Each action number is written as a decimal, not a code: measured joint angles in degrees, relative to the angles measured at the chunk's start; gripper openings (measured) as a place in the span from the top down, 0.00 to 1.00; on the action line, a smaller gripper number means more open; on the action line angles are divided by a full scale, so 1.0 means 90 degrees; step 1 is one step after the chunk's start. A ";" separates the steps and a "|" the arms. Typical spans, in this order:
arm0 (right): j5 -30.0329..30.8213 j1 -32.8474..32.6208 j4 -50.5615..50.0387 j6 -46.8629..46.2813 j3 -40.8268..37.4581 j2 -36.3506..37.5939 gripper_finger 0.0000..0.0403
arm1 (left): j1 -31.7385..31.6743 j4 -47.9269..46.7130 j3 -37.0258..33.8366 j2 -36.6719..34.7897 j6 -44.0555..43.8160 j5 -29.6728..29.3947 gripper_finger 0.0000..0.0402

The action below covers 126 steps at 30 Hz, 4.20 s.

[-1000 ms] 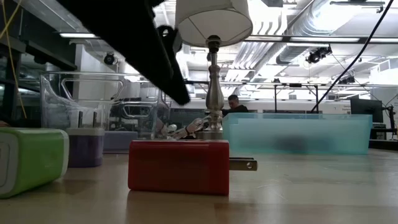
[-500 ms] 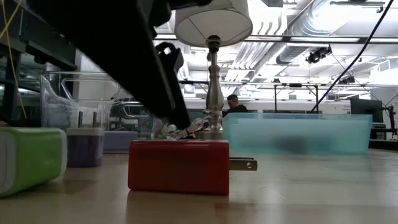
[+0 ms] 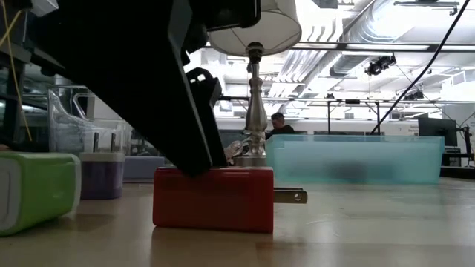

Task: Pick & Place Office items
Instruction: Put the red charger adapter into the transparent bin

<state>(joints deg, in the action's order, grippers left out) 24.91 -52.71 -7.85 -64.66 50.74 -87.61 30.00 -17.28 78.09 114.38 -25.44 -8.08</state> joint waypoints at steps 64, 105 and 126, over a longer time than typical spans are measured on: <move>0.0000 0.0000 -0.0005 -0.0001 0.0000 0.0000 0.26 | 0.0007 -0.0010 -0.0006 0.0190 -0.0292 -0.0066 0.48; 0.0000 -0.0002 0.0000 0.0000 0.0000 -0.0002 0.26 | -0.0286 -0.0404 0.0023 -0.0518 0.0351 0.0073 0.46; -0.0001 -0.0002 -0.0004 0.0000 0.0000 -0.0002 0.26 | -0.0527 -0.1389 0.0017 -0.1456 0.0436 0.0135 0.46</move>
<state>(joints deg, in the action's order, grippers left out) 24.90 -52.73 -7.89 -64.66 50.74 -87.64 25.26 -29.77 78.25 101.28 -21.52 -6.86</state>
